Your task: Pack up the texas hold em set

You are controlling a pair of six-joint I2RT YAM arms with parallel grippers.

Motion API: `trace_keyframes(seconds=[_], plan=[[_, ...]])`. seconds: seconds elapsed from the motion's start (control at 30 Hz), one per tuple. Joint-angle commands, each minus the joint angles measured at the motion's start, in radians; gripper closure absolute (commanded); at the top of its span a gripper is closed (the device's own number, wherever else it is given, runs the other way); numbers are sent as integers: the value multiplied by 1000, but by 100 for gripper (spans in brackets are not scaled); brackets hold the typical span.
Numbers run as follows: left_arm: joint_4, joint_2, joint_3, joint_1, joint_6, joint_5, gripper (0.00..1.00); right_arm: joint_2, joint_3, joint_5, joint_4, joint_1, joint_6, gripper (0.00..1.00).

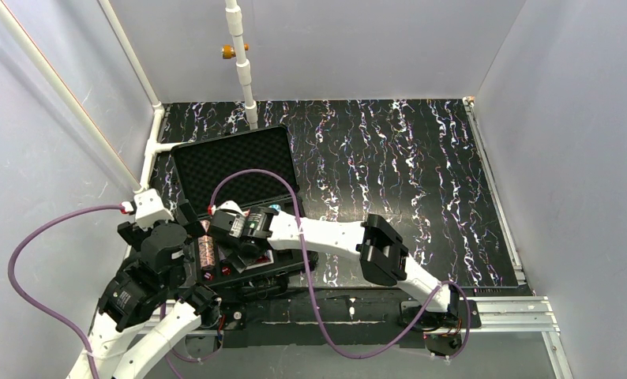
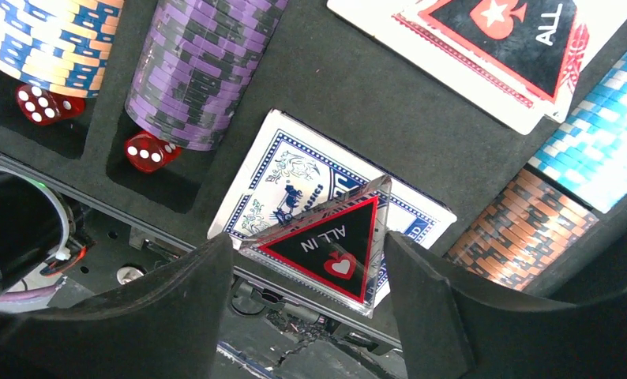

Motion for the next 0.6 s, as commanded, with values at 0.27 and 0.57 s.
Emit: trace_keyframes(seconds=[0.27, 0.57], plan=[[-28, -45, 37, -4, -76, -95, 2, -2, 105, 30, -8, 6, -3, 2], [-32, -62, 34, -5, -83, -109, 2, -99, 93, 114, -11, 4, -42, 2]])
